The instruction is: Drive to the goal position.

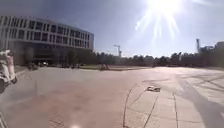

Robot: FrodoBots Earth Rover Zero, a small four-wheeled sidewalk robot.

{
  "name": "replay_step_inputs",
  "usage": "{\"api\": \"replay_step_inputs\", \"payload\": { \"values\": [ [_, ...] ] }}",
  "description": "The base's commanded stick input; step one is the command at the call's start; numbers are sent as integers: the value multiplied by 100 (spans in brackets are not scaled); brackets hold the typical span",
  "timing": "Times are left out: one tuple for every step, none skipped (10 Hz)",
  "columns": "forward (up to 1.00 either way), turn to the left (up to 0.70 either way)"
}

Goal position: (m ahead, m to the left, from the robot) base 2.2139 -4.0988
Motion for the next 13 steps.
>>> {"api": "replay_step_inputs", "payload": {
  "values": [
    [70,14],
    [70,14],
    [70,14],
    [70,14],
    [70,14],
    [70,14],
    [70,14],
    [70,14],
    [70,14],
    [70,14],
    [70,14],
    [70,14],
    [70,14]
  ]
}}
